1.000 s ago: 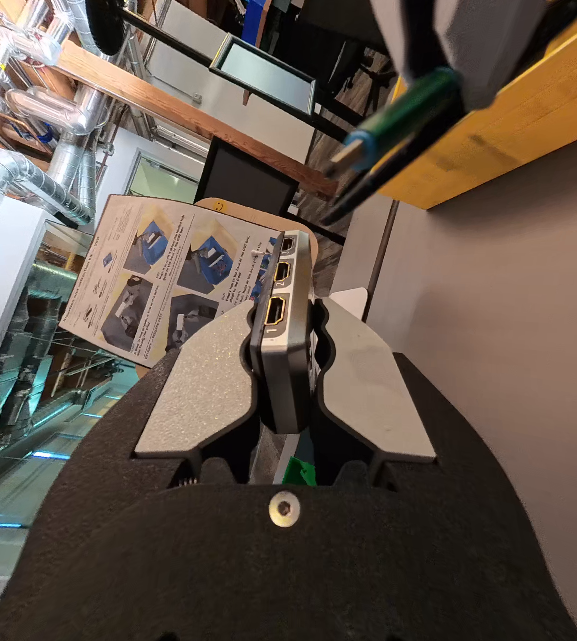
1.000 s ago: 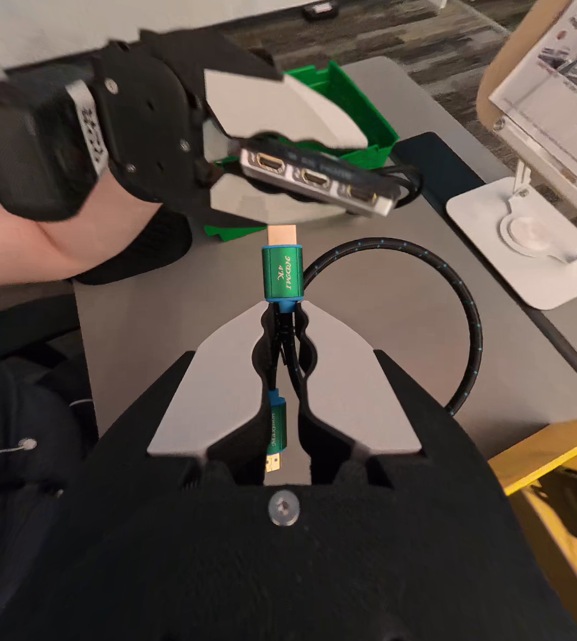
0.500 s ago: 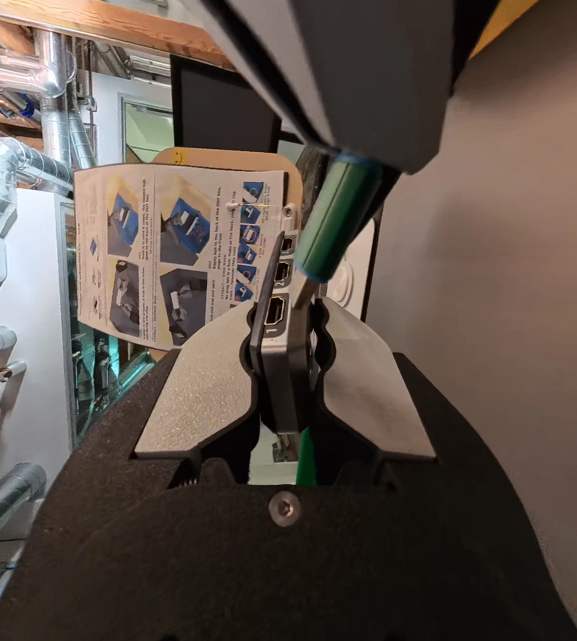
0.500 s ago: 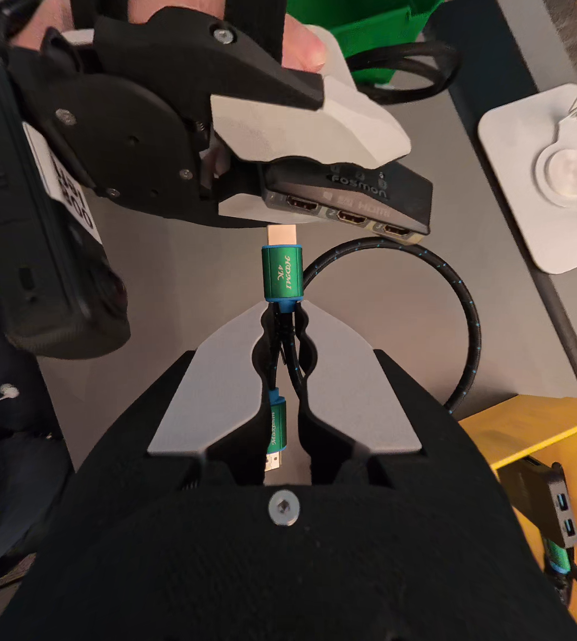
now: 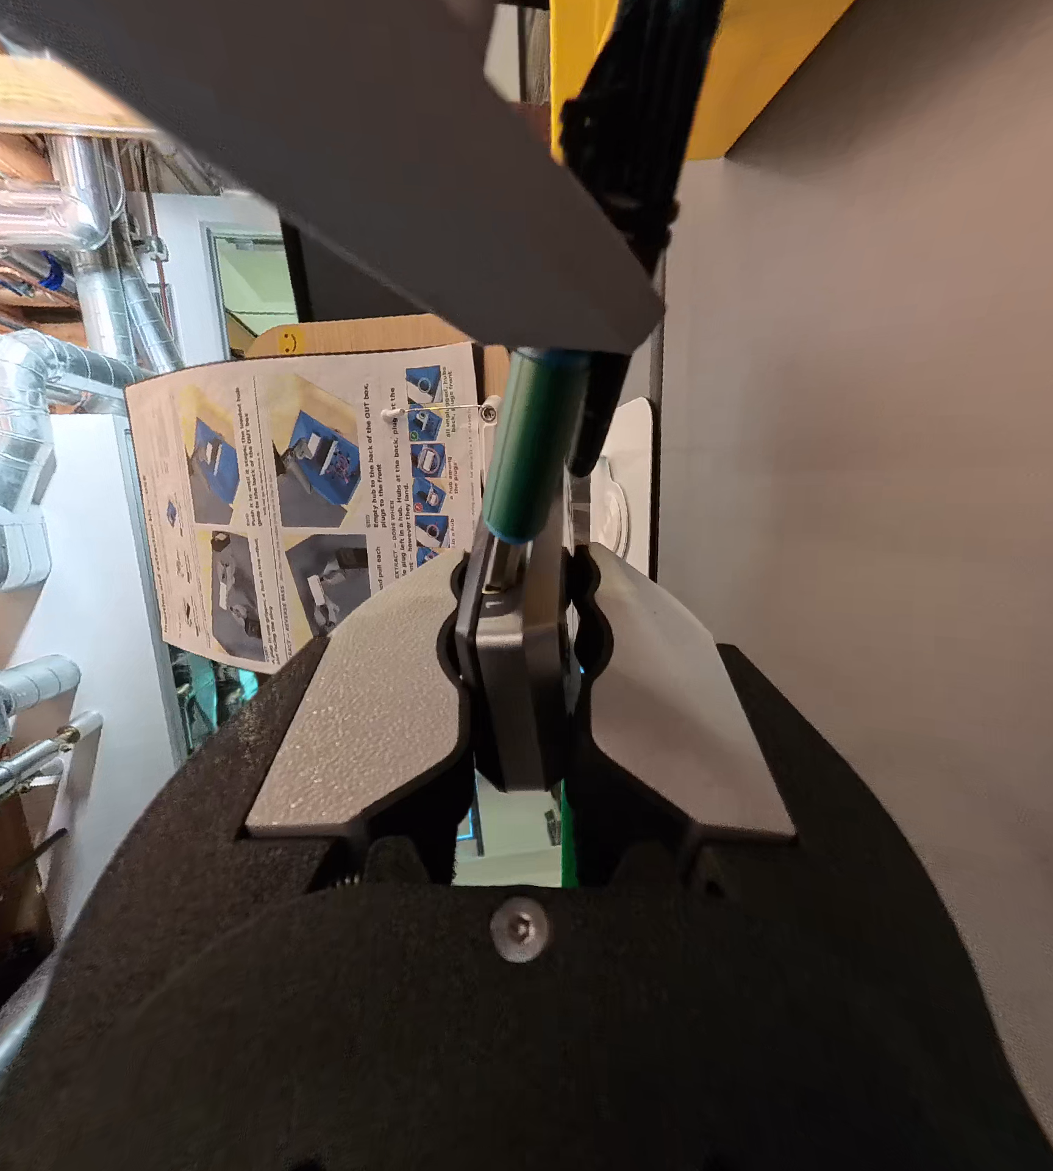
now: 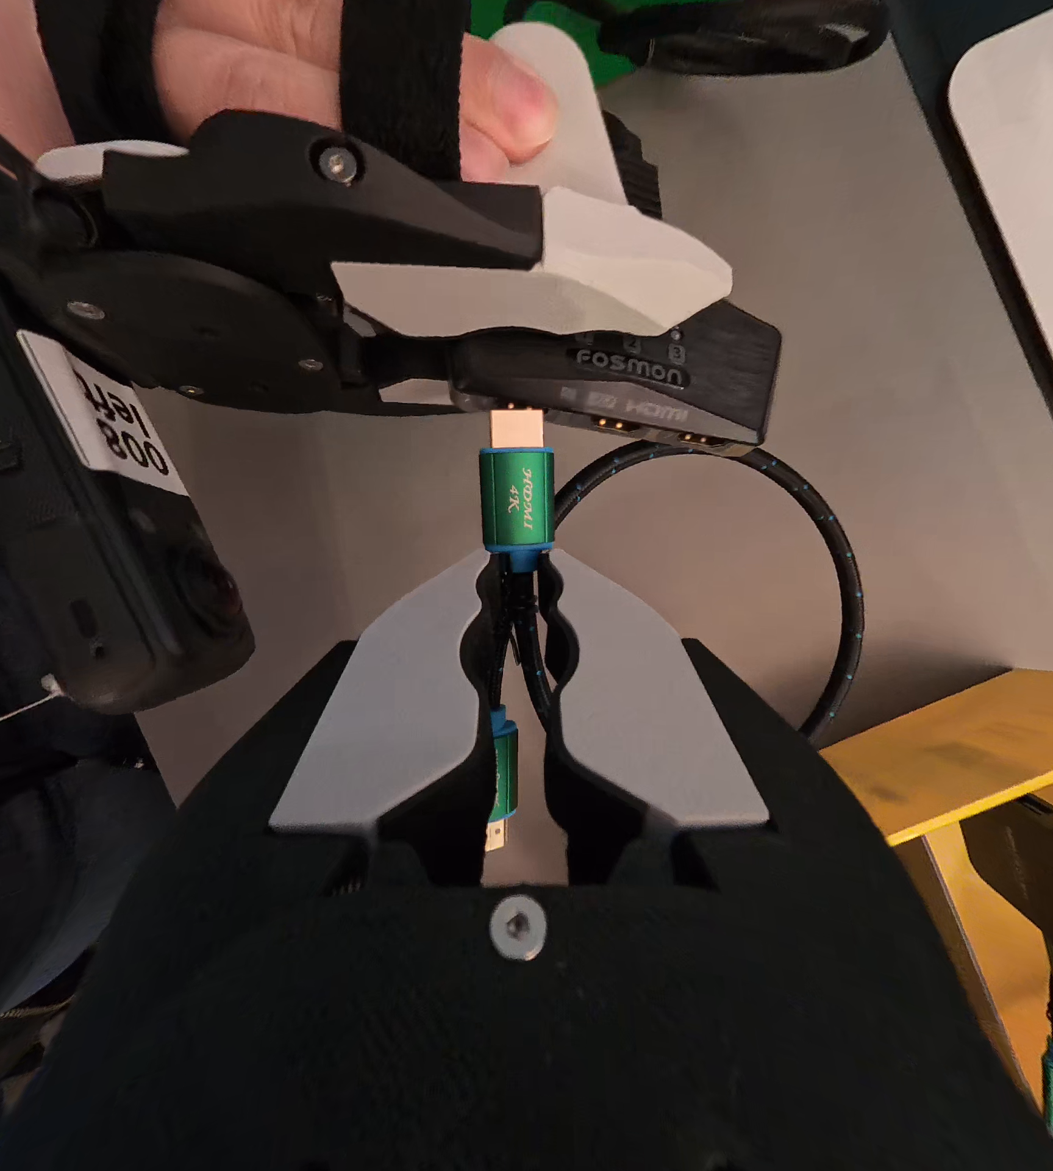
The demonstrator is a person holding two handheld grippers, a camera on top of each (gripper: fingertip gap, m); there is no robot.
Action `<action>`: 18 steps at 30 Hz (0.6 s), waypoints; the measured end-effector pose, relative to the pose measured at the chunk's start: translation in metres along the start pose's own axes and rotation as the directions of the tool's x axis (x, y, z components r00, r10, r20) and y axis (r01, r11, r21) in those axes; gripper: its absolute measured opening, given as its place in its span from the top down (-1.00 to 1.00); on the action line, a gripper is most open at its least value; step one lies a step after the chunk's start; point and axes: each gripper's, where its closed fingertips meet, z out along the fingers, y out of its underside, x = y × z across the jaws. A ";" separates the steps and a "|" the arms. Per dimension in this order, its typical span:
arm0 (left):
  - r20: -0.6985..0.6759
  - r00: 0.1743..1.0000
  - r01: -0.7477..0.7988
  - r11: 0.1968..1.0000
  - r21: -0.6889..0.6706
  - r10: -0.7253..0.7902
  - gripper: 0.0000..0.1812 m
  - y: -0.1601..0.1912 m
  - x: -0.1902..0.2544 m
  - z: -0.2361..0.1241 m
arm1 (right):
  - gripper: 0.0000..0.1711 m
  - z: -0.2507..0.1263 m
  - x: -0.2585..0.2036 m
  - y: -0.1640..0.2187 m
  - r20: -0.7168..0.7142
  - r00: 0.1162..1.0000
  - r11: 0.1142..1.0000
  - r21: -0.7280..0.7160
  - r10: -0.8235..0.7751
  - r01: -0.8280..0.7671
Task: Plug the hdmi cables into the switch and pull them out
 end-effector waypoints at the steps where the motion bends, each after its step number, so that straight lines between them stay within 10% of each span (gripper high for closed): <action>1: -0.001 1.000 -0.012 1.000 0.002 0.012 0.66 -0.001 0.001 0.000 | 0.86 0.001 0.000 0.001 0.007 1.000 1.000 -0.007 0.010 -0.010; 18: -0.036 0.979 -0.201 0.979 -0.022 0.200 0.66 -0.012 0.028 0.003 | 0.86 0.017 -0.005 0.030 0.064 0.995 0.980 -0.189 0.080 -0.066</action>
